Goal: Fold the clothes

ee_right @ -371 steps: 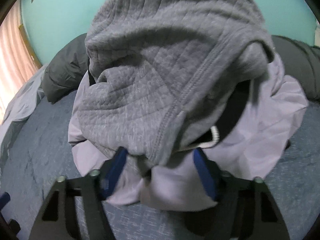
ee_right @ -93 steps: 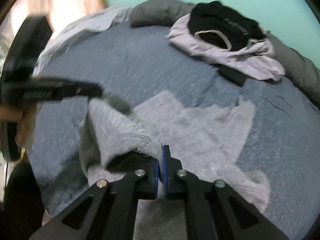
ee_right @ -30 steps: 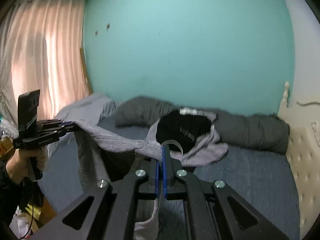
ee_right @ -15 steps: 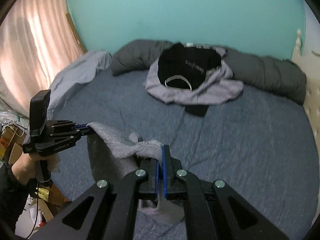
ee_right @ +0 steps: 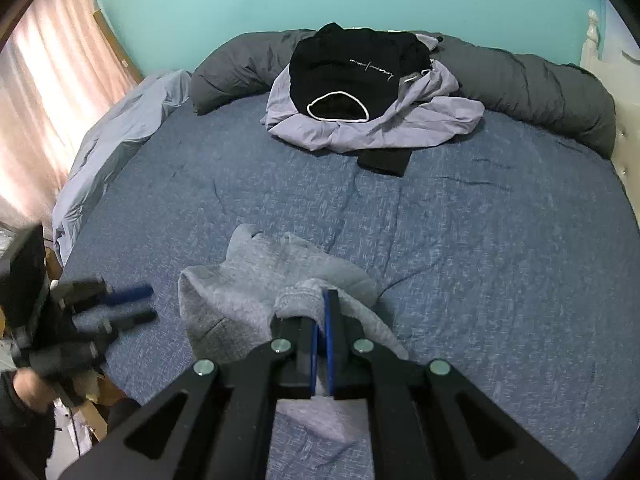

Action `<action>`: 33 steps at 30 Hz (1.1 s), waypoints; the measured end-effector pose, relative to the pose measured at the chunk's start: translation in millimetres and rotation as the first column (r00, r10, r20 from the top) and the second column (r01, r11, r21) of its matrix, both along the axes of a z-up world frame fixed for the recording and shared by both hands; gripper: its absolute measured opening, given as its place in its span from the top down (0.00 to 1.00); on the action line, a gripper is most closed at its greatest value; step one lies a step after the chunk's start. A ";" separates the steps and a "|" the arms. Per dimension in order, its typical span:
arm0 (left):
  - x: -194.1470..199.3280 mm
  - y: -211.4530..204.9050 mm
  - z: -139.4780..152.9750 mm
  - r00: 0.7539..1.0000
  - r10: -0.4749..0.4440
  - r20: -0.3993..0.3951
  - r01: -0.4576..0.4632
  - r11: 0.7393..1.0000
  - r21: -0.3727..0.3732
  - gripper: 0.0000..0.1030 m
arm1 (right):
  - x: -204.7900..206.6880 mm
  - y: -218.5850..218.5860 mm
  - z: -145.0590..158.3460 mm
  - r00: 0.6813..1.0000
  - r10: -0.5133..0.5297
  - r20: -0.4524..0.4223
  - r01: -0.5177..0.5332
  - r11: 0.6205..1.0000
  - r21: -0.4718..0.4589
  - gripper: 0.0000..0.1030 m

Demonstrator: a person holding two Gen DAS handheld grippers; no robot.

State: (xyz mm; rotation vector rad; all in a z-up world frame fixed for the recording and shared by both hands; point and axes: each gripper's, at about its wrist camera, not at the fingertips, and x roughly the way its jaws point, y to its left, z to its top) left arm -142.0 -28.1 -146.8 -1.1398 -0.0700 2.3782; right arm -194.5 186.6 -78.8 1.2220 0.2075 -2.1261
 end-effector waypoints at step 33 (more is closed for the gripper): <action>-43.0 64.4 -66.2 0.999 -0.022 -0.042 0.014 0.982 -0.189 0.96 | 4.1 -9.0 -22.9 0.990 0.138 0.020 -0.137 0.990 -0.042 0.97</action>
